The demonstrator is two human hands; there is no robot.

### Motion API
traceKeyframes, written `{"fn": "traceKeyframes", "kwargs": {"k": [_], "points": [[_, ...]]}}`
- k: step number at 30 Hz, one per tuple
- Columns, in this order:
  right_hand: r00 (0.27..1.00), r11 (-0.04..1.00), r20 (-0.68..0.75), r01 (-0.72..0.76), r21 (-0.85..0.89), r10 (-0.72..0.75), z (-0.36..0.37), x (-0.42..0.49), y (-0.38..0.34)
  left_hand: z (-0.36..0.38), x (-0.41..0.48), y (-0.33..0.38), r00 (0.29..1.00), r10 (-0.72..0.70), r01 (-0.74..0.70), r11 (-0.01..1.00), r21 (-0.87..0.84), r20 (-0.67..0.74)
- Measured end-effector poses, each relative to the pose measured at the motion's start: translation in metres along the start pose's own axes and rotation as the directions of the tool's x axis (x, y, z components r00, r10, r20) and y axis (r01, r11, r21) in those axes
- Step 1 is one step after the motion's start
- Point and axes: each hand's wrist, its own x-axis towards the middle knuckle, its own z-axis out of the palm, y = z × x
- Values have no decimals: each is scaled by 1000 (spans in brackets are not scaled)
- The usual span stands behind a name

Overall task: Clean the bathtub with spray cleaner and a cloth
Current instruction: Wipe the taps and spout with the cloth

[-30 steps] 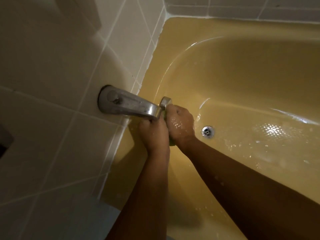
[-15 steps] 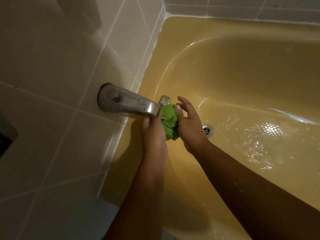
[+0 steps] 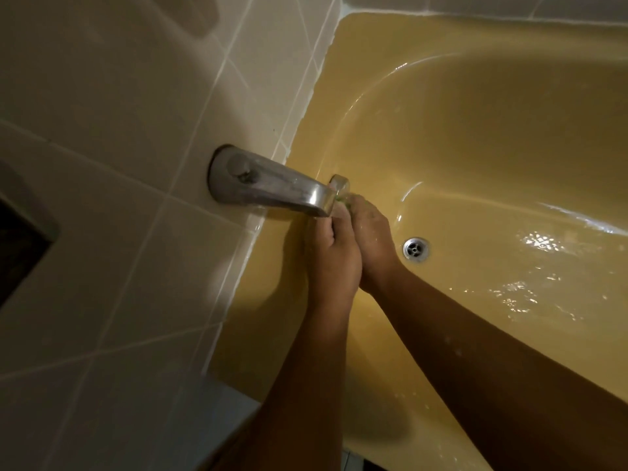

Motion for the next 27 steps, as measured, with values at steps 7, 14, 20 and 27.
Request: {"fn": "traceKeyframes", "kwargs": {"k": [7, 14, 20, 27], "points": [[993, 995, -57, -101, 29, 102, 1, -2, -21, -3, 1, 22, 967, -255, 253, 964, -79, -7], [995, 972, -96, -15, 236, 39, -36, -27, -27, 16, -28, 40, 995, -61, 68, 992, -102, 74], [931, 925, -67, 346, -158, -359, -61, -86, -69, 39, -61, 71, 992, 109, -97, 977, -188, 56], [893, 829, 105, 445, -338, -437, -61, -100, -107, 35, -84, 116, 990, 143, -131, 953, -273, 22]]}}
